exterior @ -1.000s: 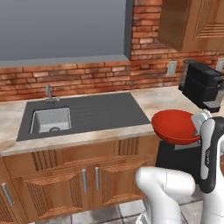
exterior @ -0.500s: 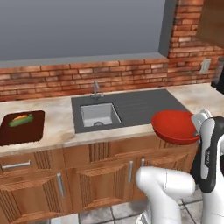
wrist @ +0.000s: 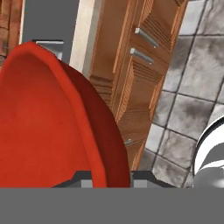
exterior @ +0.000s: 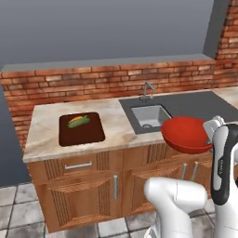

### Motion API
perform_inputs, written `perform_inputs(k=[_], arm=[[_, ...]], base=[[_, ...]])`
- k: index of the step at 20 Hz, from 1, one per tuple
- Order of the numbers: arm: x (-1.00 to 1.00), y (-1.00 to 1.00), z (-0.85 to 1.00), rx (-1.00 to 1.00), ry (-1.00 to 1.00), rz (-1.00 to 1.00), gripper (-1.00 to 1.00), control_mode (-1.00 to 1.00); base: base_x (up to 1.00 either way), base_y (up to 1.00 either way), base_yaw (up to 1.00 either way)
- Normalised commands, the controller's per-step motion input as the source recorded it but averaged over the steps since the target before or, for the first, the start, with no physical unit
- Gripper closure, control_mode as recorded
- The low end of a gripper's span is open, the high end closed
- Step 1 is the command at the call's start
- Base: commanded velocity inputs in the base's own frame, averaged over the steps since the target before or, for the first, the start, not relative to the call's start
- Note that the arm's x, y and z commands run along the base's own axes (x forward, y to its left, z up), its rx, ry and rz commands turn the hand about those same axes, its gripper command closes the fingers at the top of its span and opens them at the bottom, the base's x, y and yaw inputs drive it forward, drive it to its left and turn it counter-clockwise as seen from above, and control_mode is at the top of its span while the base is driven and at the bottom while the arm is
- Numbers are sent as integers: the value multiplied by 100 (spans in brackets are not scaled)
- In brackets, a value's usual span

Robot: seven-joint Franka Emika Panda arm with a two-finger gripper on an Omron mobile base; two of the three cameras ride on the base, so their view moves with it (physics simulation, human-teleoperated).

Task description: Place the two vegetables and bowl onto the tray for setting up a vegetable dip station.

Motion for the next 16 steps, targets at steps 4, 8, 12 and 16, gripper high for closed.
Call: perform_inputs(k=[4, 8, 12, 16], arm=[[0, 0, 0, 0, 0, 0, 100, 100], [0, 0, 0, 0, 0, 0, 100, 100], [0, 0, 0, 0, 0, 0, 100, 100], [0, 0, 0, 0, 0, 0, 100, 100]], base=[[9, 100, 0], [25, 100, 0], [32, 100, 0], [47, 78, 0]])
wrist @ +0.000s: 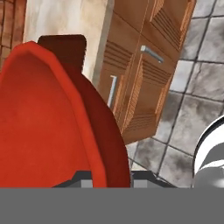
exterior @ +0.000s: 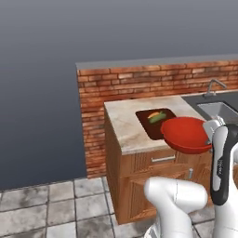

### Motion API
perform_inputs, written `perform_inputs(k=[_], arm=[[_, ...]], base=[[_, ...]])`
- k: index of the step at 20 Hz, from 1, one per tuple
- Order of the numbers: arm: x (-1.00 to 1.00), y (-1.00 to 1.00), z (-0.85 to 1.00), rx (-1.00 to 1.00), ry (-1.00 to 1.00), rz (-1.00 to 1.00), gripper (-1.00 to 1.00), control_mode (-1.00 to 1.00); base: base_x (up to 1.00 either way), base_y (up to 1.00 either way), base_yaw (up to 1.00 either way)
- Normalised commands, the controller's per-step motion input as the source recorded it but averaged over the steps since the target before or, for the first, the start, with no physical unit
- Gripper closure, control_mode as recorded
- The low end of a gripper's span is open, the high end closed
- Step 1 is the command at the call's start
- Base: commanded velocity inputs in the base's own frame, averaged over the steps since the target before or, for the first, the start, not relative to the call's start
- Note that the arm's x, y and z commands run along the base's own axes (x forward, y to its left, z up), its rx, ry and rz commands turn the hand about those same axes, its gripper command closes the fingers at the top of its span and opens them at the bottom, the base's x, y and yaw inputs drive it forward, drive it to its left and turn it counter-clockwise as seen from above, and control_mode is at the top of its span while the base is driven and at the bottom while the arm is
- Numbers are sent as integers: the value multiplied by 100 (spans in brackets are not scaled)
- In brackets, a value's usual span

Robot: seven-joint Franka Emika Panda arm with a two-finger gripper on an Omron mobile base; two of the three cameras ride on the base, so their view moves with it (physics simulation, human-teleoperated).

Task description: Place the two vegetables and bowl onto the tray for setting up a vegetable dip station.

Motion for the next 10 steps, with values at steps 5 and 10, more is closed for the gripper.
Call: perform_inputs(k=[5, 10], arm=[[0, 0, 0, 0, 0, 0, 100, 100], [0, 0, 0, 0, 0, 0, 100, 100]], base=[[67, 3, 0], [38, -39, 0]])
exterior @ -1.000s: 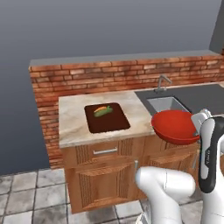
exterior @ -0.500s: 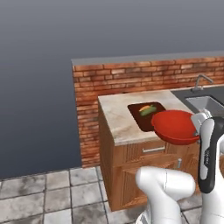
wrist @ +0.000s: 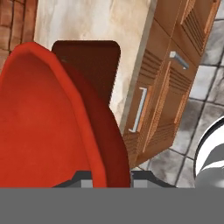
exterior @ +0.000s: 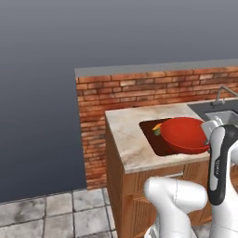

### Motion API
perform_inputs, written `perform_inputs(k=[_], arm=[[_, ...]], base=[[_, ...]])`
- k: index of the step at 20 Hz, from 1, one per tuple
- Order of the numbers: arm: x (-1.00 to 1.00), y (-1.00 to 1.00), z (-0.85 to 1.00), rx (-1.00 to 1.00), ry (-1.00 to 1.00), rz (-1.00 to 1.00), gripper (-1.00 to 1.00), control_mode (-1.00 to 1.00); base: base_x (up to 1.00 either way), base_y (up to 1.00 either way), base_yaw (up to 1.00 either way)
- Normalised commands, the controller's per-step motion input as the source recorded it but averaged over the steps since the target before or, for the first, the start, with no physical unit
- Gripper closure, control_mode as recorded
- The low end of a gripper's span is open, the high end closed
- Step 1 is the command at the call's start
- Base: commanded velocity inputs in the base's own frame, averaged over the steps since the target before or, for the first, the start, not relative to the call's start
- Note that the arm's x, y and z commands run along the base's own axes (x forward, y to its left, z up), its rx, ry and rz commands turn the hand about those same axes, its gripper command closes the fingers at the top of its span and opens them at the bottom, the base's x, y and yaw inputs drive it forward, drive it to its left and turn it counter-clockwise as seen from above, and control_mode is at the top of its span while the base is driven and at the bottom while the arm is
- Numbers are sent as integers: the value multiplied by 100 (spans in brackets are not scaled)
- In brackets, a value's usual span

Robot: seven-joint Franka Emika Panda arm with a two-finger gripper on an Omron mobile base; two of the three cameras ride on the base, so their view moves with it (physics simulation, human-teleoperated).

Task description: Place the two vegetables and bowl onto the tray for setting up a vegetable dip station.

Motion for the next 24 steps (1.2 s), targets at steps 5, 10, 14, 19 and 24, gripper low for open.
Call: perform_inputs(k=[5, 10, 14, 19, 24], arm=[[0, 0, 0, 0, 0, 0, 100, 100], [0, 0, 0, 0, 0, 0, 100, 100], [0, 0, 0, 0, 0, 0, 100, 100], [0, 0, 0, 0, 0, 0, 100, 100], [0, 0, 0, 0, 0, 0, 100, 100]], base=[[10, -51, 0], [0, -55, 0], [18, -14, 0], [45, -1, 0], [46, -1, 0]])
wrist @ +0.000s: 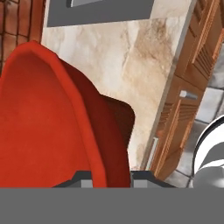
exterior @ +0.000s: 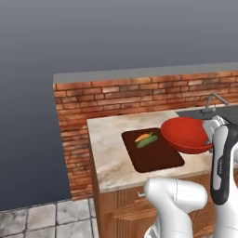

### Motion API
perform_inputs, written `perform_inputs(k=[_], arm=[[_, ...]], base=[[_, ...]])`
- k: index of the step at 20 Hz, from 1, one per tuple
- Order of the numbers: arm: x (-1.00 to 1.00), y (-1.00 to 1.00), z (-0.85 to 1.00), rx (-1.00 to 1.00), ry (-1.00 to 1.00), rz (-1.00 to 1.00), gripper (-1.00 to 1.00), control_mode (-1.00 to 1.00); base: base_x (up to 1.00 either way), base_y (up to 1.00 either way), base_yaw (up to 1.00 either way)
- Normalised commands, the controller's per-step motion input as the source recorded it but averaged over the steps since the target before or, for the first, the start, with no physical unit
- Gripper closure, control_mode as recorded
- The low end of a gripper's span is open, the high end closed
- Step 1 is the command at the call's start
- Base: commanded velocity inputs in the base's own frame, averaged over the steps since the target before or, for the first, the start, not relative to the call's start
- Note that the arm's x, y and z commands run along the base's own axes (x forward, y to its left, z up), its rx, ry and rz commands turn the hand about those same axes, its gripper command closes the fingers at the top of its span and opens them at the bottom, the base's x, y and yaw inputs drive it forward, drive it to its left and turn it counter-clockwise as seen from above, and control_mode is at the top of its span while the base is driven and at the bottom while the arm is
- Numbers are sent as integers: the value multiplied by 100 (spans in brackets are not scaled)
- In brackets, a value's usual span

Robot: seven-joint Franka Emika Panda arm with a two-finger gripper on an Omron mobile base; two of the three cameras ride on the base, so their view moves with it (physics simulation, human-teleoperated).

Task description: Place the two vegetables and bowl onto the tray for setting up a vegetable dip station.

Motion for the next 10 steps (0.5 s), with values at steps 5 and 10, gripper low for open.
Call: perform_inputs(k=[5, 10], arm=[[0, 0, 0, 0, 0, 0, 100, 100], [0, 0, 0, 0, 0, 0, 100, 100]], base=[[32, -4, 0], [21, -1, 0]])
